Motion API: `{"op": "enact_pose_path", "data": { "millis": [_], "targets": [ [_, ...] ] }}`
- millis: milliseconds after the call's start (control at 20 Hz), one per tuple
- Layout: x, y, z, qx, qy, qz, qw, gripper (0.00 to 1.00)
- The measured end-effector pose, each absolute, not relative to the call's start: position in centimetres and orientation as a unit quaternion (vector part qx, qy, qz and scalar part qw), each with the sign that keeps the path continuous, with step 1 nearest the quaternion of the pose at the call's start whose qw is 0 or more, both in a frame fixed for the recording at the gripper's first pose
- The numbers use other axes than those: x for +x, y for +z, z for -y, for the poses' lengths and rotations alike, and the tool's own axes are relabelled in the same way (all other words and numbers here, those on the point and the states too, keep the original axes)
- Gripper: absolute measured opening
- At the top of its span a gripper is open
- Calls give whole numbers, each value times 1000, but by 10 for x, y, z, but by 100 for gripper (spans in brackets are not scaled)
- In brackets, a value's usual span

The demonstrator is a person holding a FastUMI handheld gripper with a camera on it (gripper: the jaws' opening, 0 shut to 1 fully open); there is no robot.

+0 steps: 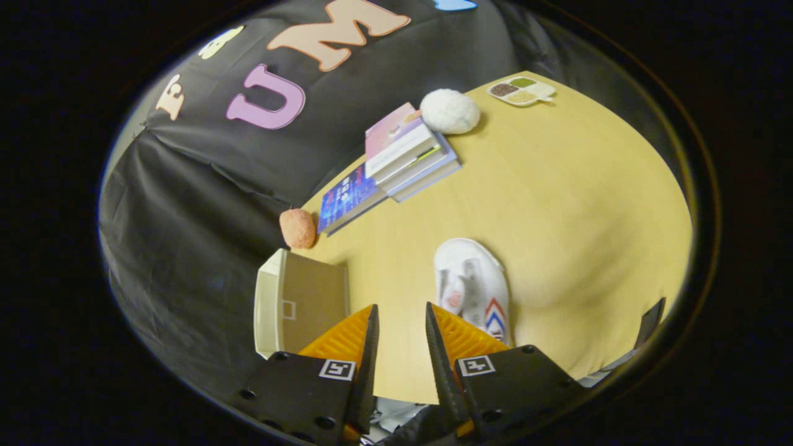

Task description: Open the storage box then place both shoes into the box .Put the left shoe in first, then the right shoe, with the right side of both shoes facing outward in a uniform manner.

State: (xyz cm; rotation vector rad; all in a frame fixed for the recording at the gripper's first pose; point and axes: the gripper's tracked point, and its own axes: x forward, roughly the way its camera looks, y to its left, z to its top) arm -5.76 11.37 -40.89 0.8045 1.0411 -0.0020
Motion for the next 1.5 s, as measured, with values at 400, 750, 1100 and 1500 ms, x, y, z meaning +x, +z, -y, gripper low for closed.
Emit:
{"op": "enact_pose_path", "data": {
  "millis": [400,750,1100,1500],
  "targets": [
    [-104,-470,-79,308,-45,-537,784,47],
    [-129,-490,-104,258,-20,-570,780,50],
    [-117,-524,-105,201,-43,-586,784,52],
    [-112,-531,-104,223,-47,-590,774,33]
  ]
}}
